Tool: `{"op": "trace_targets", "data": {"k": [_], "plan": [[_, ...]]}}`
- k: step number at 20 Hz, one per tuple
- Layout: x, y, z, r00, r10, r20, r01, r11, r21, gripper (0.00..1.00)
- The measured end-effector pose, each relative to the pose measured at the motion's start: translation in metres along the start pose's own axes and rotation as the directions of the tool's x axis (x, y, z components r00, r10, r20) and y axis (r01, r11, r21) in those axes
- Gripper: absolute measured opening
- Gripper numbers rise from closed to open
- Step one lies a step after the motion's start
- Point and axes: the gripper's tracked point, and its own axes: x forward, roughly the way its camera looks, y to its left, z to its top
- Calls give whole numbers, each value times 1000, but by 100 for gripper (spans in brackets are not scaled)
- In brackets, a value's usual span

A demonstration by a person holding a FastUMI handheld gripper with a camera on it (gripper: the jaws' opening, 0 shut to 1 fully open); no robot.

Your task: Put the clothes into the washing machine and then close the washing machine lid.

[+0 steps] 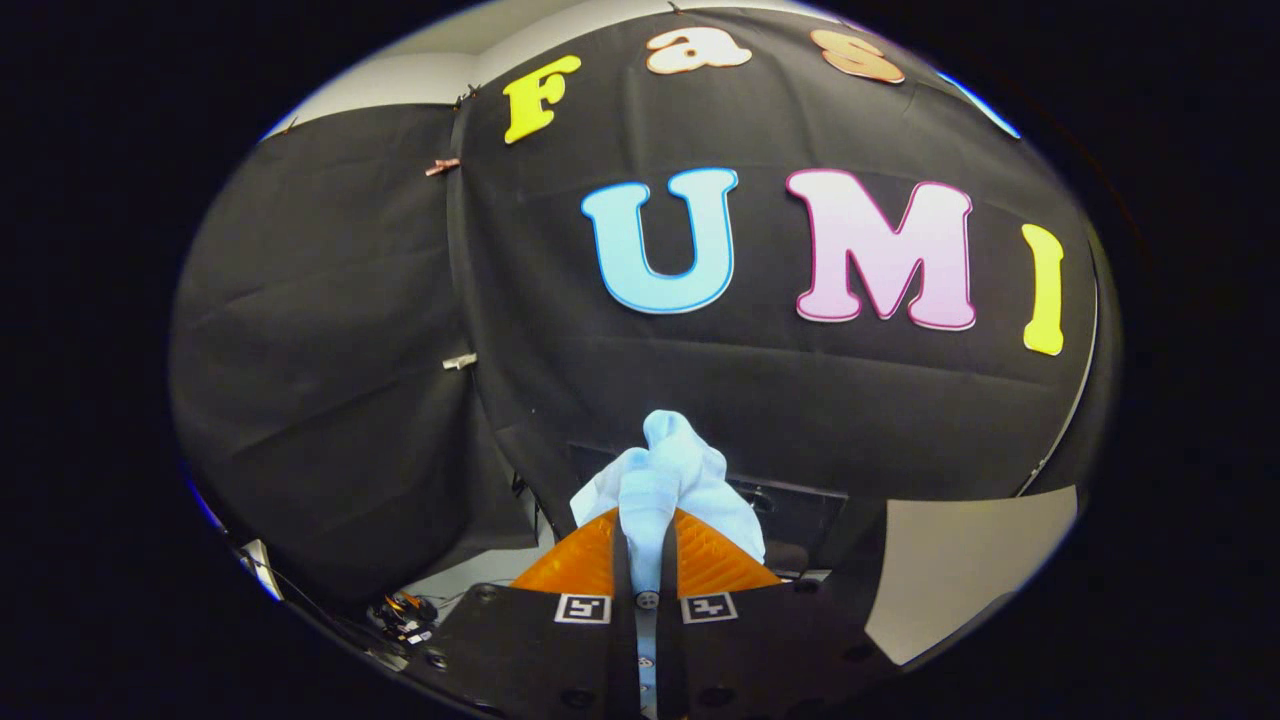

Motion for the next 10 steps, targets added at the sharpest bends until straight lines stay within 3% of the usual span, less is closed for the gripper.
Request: {"op": "trace_targets", "data": {"k": [10], "plan": [[71, -6, -90, 990, -66, -122, 70, 997, 32, 11]]}}
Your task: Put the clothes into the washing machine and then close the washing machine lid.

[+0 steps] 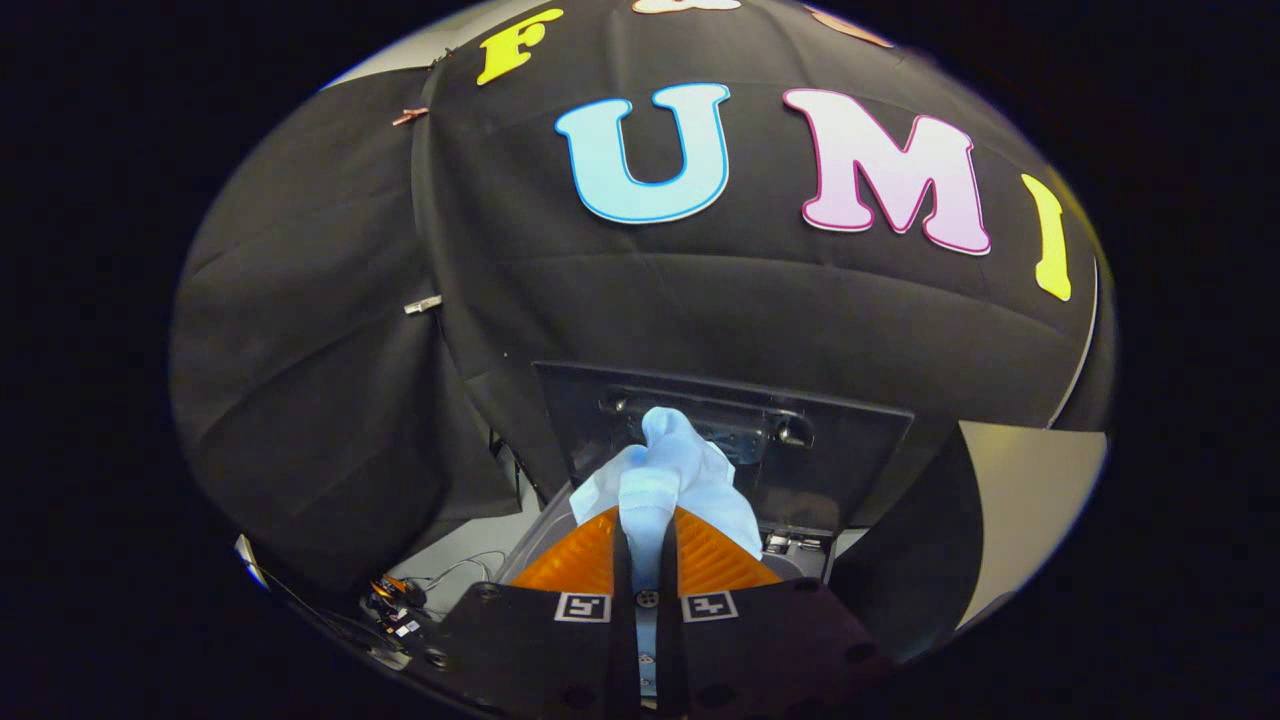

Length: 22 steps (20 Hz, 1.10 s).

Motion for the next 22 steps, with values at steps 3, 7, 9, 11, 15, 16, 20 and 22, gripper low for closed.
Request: {"op": "trace_targets", "data": {"k": [3, 7, 9, 11, 15, 16, 20, 22], "plan": [[17, 0, -20, 999, -4, -34, 5, 1000, 21, 11], [44, -5, -51, 996, -26, -85, 29, 999, 27, 11], [57, -9, -67, 993, -41, -112, 44, 999, 28, 11], [71, -14, -81, 989, -53, -138, 58, 998, 32, 11], [94, -21, -109, 979, -67, -192, 75, 996, 38, 11], [99, -23, -116, 975, -71, -211, 80, 996, 36, 11], [112, -27, -132, 968, -64, -242, 81, 995, 63, 17], [109, -29, -133, 967, -70, -243, 89, 994, 69, 58]]}}
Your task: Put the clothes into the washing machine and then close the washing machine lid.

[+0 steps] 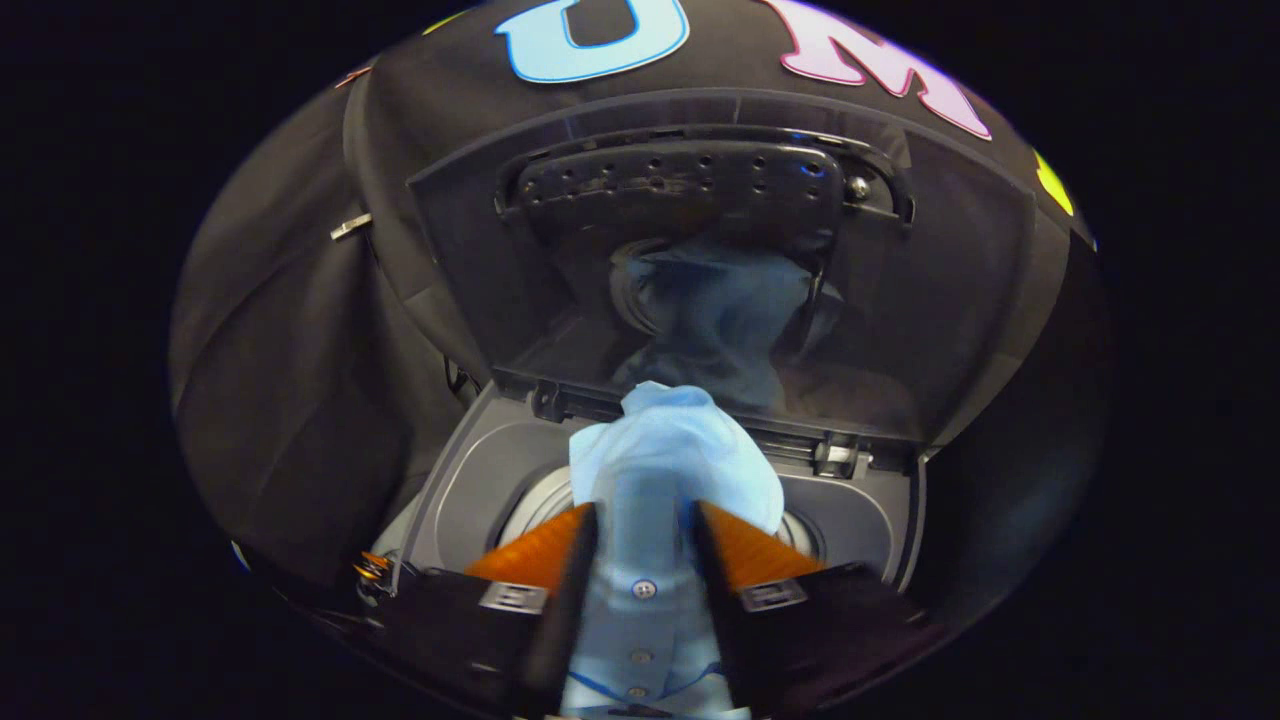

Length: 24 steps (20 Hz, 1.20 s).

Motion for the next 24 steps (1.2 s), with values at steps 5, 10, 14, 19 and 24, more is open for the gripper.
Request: {"op": "trace_targets", "data": {"k": [5, 10, 14, 19, 24], "plan": [[-2, -4, -1, 1000, -6, 1, 6, 1000, 1, 99], [-11, -3, 5, 1000, -5, 21, 5, 1000, 3, 100], [-29, 6, 20, 997, 7, 71, -6, 1000, -6, 99], [-67, 20, 51, 985, 21, 170, -15, 999, -37, 99], [-118, 28, 109, 947, 34, 321, -19, 999, -50, 100]]}}
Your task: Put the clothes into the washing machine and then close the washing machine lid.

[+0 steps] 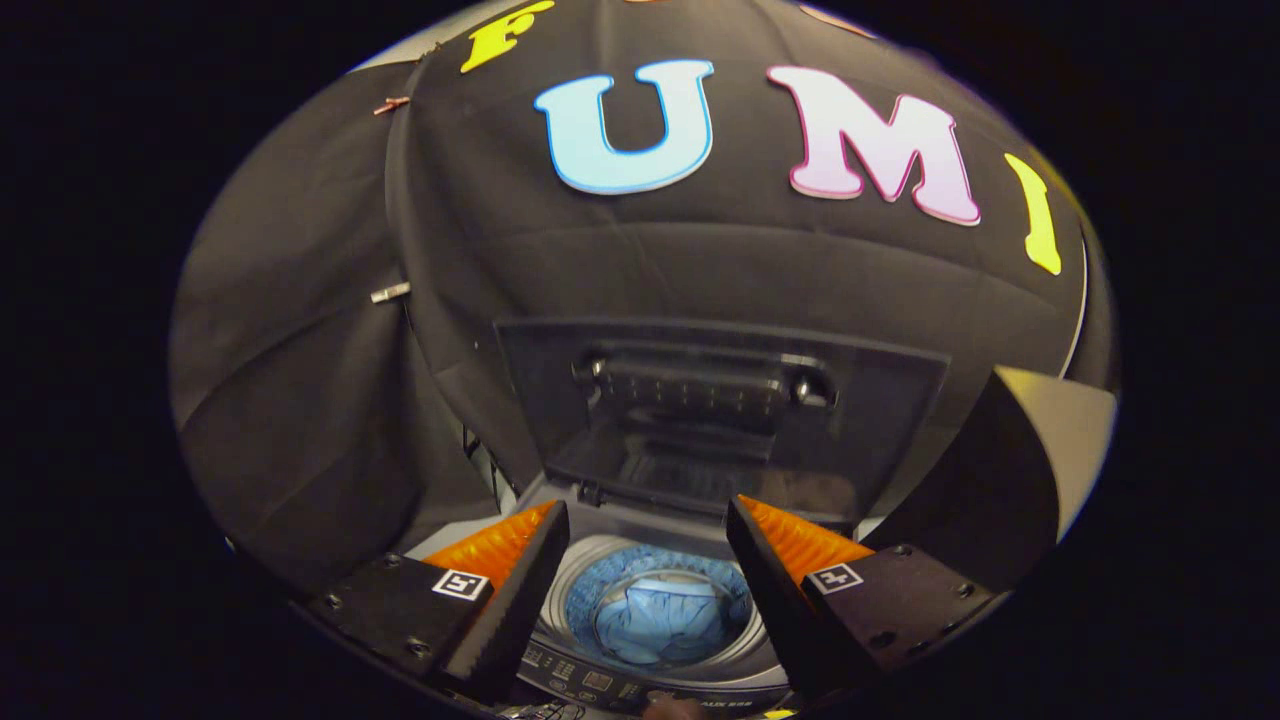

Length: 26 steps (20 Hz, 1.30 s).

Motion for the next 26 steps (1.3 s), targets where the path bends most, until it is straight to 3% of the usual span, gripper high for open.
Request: {"op": "trace_targets", "data": {"k": [6, 11, 15, 21, 26], "plan": [[-20, -16, 73, 979, -19, 205, 16, 1000, 17, 99], [-13, -32, 110, 952, -48, 303, 51, 999, 0, 99], [27, -48, 107, 955, -86, 283, 99, 995, -32, 99], [70, -73, 110, 971, -99, 216, 86, 994, 70, 99], [100, -85, 88, 974, -121, 190, 105, 990, 94, 99]]}}
